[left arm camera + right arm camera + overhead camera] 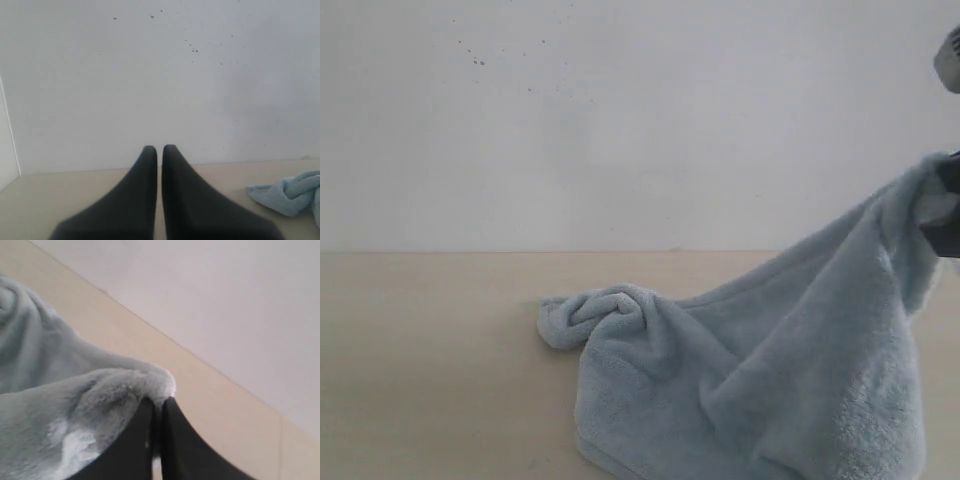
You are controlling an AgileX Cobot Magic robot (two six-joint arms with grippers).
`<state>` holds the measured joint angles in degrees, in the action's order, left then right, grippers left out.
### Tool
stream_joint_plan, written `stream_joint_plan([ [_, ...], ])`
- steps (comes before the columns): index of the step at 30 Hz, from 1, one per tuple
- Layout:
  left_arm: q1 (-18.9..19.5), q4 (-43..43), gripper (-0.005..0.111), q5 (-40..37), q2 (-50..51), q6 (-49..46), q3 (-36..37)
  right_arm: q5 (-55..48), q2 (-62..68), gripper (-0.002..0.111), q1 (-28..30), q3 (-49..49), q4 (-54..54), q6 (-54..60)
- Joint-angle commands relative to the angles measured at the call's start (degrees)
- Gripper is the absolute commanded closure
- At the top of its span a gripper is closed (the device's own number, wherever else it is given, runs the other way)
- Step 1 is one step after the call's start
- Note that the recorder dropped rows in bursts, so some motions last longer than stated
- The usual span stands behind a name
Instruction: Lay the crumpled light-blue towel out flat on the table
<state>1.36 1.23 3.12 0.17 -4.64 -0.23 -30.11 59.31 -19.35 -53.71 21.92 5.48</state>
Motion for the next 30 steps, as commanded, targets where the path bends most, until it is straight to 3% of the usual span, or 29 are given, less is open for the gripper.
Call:
stream_joint_plan([
  [1,0.3,0.5,0.103,0.0,-0.2,0.3,0.2,-7.2,0.1,0.108,0.5,-0.5,19.6,-16.3],
  [6,0.3,0.5,0.103,0.0,-0.2,0.3,0.2,-15.8,0.1,0.108,0.5,-0.5,32.1,-27.3],
  [8,0.3,0.5,0.103,0.0,-0.2,0.3,0.2,-16.5,-0.1,0.108,0.5,-0.5,32.1,-28.3],
  [17,0.3,0.5,0.103,0.0,-0.2,0.3,0.2,-14.4,2.2,0.108,-0.7,0.6,-0.5,-5.9],
  [30,0.1,0.5,0.103,0.1,-0.2,0.3,0.2,-12.4,4.6,0.108,-0.7,5.1,-2.9,-7.2],
])
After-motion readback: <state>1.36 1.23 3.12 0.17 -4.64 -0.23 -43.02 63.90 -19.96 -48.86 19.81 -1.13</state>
